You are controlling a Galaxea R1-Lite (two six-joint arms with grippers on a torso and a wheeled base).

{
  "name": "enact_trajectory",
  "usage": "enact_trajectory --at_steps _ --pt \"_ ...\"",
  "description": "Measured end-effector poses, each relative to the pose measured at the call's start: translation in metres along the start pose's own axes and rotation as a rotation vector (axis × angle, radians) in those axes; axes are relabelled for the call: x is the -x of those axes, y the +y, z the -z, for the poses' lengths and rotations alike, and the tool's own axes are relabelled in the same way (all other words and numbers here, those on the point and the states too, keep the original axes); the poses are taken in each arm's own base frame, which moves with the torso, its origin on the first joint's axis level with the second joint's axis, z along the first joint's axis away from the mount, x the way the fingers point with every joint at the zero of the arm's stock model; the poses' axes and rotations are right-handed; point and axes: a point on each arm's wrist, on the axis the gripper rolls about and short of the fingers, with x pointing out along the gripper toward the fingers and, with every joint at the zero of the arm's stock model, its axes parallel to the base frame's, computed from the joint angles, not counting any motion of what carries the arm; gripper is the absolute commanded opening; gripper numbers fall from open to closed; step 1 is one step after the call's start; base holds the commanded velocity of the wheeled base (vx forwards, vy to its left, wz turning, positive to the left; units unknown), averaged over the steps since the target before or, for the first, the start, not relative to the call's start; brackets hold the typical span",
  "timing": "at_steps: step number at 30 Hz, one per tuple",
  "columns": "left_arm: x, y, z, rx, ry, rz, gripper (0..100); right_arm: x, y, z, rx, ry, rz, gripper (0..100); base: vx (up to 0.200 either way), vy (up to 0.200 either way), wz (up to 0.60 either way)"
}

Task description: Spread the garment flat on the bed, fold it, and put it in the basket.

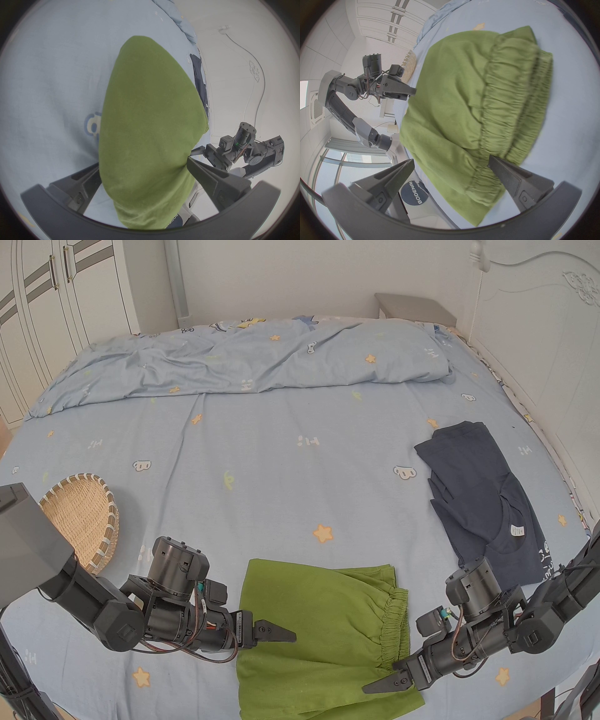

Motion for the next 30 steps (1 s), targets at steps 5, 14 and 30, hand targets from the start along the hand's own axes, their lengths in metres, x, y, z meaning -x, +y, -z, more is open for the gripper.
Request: enact_trajectory --at_steps 5,14,30 --pt "-0.004 0.001 0.003 -0.003 0.005 0.005 100 0.007 -0.012 0.004 -0.039 -0.008 0.024 100 0.000 0.000 0.00" --pt "-0.014 -0.006 0.005 0.034 -0.018 0.045 100 0.011 -0.020 0.003 -0.065 -0.025 0.039 100 0.000 0.000 0.00" --pt "-0.016 -0.011 0.005 0.104 -0.023 0.069 0 0.047 -0.001 -0.018 -0.036 -0.193 0.014 100 0.000 0.000 0.00"
